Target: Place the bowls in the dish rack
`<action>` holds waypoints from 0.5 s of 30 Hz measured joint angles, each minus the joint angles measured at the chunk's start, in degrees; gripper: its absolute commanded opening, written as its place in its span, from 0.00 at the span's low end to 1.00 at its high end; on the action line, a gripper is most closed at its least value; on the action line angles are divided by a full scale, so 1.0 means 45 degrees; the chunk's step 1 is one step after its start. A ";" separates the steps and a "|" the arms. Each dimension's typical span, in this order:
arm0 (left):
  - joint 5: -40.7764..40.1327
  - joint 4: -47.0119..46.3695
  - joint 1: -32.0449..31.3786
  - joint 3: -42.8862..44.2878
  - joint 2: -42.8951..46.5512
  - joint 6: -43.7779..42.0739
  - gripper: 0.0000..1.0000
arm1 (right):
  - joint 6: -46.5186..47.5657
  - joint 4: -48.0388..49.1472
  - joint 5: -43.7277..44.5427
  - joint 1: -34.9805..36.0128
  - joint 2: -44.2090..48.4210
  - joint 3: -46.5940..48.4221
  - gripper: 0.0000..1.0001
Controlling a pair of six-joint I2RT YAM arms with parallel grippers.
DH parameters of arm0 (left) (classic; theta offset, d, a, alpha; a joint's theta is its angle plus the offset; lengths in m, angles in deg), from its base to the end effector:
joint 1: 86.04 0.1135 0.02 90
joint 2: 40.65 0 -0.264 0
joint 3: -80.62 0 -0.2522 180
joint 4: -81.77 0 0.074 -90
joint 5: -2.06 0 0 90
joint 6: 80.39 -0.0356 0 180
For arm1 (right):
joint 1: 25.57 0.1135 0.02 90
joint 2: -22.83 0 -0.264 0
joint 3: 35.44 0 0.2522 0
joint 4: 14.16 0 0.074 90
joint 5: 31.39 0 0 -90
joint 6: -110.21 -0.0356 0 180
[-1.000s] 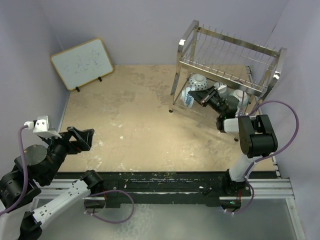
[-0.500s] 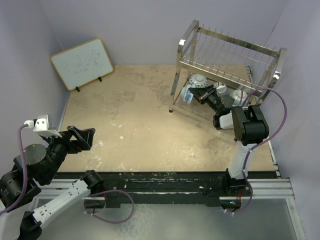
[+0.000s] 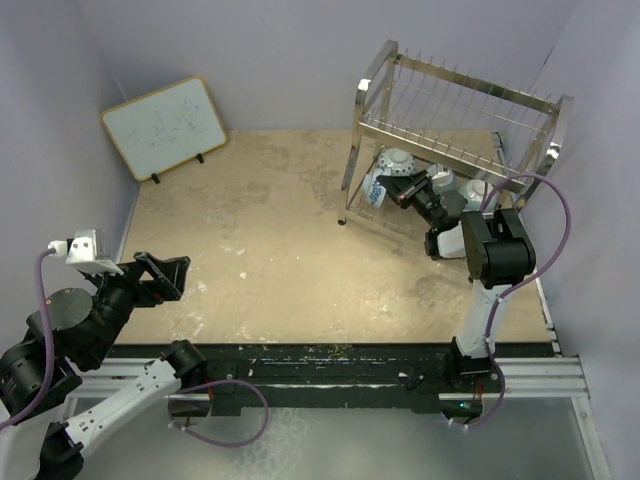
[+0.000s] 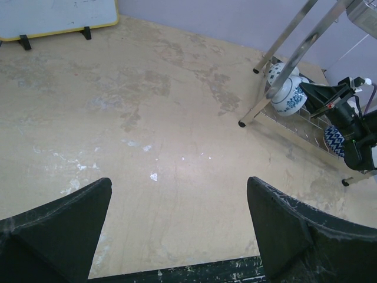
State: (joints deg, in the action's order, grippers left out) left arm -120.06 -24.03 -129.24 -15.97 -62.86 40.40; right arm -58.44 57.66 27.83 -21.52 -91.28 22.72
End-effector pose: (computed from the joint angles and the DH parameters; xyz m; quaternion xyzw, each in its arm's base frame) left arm 0.0119 0.0148 0.4109 -0.0899 0.7663 -0.1871 0.6081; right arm 0.3674 0.0443 0.1741 0.1837 0.5906 0.6283 0.4719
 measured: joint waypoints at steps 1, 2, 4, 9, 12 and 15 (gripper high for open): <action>0.0000 0.0000 0.0000 0.0000 0.0000 0.0000 0.99 | 0.0039 -0.0005 0.0005 0.0000 0.0000 0.0005 0.12; 0.0000 0.0000 0.0000 0.0000 0.0000 0.0000 0.99 | 0.0083 -0.0010 0.0010 -0.0005 0.0000 0.0005 0.13; 0.0000 0.0000 0.0000 0.0000 0.0000 -0.0005 0.99 | 0.0189 -0.0083 0.0039 -0.0015 0.0024 0.0000 0.15; 0.0000 0.0000 0.0000 0.0000 0.0000 -0.0034 0.99 | 0.0495 -0.0928 0.0403 -0.0151 0.0408 -0.0175 0.17; 0.0005 -0.0005 0.0000 0.0000 0.0000 -0.0034 0.99 | 0.0685 -0.1472 0.0641 -0.0248 0.0782 -0.0359 0.09; 0.0010 -0.0005 0.0000 0.0000 0.0000 -0.0034 0.99 | 0.0714 -0.1569 0.0656 -0.0306 0.0918 -0.0461 0.00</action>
State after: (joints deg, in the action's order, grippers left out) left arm -120.01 -24.05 -129.24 -15.97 -62.86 40.24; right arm -55.22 50.60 30.78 -22.89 -87.15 20.64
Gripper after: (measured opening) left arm 0.992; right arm 0.080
